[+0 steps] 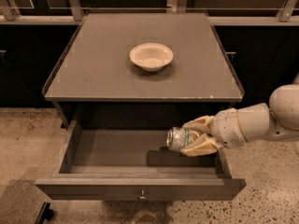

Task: Pick 7up can from top drawer and place on counter

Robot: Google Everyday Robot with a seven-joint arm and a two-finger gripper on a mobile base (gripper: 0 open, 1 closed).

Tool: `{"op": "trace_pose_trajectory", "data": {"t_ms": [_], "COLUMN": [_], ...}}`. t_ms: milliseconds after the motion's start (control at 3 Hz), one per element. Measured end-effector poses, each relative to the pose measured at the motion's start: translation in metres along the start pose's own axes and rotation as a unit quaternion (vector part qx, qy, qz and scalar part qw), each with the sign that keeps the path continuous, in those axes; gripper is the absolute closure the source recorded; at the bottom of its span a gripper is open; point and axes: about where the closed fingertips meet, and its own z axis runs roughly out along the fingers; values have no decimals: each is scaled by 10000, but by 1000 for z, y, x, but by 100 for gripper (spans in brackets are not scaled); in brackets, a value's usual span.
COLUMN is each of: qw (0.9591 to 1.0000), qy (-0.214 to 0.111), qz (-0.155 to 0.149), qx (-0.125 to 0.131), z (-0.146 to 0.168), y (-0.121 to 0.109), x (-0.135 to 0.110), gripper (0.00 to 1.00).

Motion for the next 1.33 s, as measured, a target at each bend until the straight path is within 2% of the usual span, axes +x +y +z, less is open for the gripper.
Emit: {"op": "trace_pose_trajectory", "data": {"t_ms": [333,667,1000,1333], "qw": [9975,9914,9862,9853], "qy": [35,-30,-9,-34], "qz": [-682,-1266,-1597,-1647], "qx": [191,329,428,456], "z": [-27,-55,-67,-68], "y": [-9,-26,-48,-50], "x": [-53,-106,-145,-152], "gripper": [100,100,100,100]}}
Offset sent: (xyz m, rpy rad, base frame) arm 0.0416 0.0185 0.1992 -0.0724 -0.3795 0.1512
